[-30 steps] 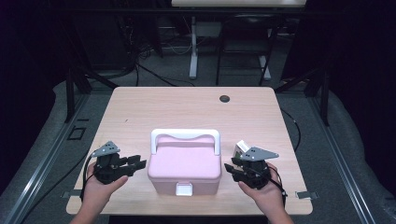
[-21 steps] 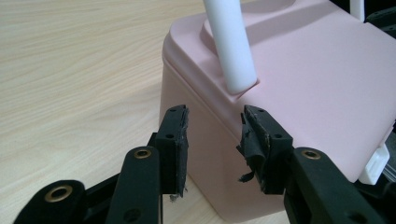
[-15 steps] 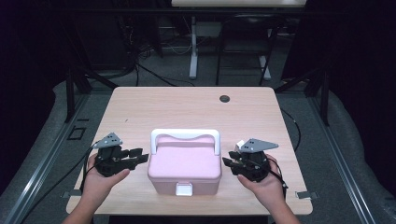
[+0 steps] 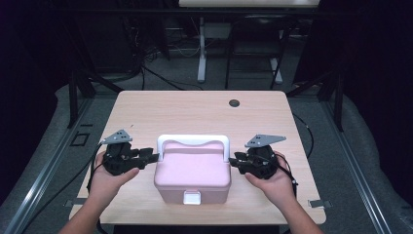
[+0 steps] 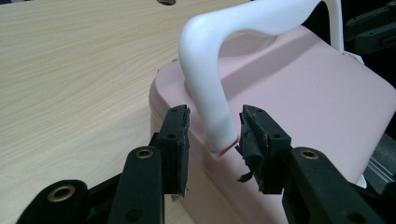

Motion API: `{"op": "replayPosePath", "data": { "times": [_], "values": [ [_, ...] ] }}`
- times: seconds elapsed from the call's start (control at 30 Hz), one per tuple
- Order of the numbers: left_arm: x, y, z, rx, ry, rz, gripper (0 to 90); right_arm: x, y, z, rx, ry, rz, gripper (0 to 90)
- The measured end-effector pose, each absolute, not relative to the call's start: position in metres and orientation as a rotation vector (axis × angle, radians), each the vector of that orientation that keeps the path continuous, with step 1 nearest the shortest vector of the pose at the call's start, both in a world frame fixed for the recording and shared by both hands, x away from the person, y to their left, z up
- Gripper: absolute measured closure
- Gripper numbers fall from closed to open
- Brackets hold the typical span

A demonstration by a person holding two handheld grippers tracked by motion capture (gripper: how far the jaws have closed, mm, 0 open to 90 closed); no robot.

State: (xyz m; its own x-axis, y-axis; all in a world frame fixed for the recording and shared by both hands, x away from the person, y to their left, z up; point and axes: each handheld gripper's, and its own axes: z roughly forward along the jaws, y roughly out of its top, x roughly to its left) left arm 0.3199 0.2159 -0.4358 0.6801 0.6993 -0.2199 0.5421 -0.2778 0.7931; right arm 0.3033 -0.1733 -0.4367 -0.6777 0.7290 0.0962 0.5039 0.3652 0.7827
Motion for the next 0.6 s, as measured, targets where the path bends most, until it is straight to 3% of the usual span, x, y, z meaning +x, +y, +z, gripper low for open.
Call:
{"op": "replayPosePath", "data": {
  "times": [0.6],
  "values": [
    [0.335, 0.202, -0.444, 1.976, 0.947, 0.162, 62.5, 0.326, -0.165, -0.441, 1.122, 2.409, 1.326, 62.5]
  ]
}}
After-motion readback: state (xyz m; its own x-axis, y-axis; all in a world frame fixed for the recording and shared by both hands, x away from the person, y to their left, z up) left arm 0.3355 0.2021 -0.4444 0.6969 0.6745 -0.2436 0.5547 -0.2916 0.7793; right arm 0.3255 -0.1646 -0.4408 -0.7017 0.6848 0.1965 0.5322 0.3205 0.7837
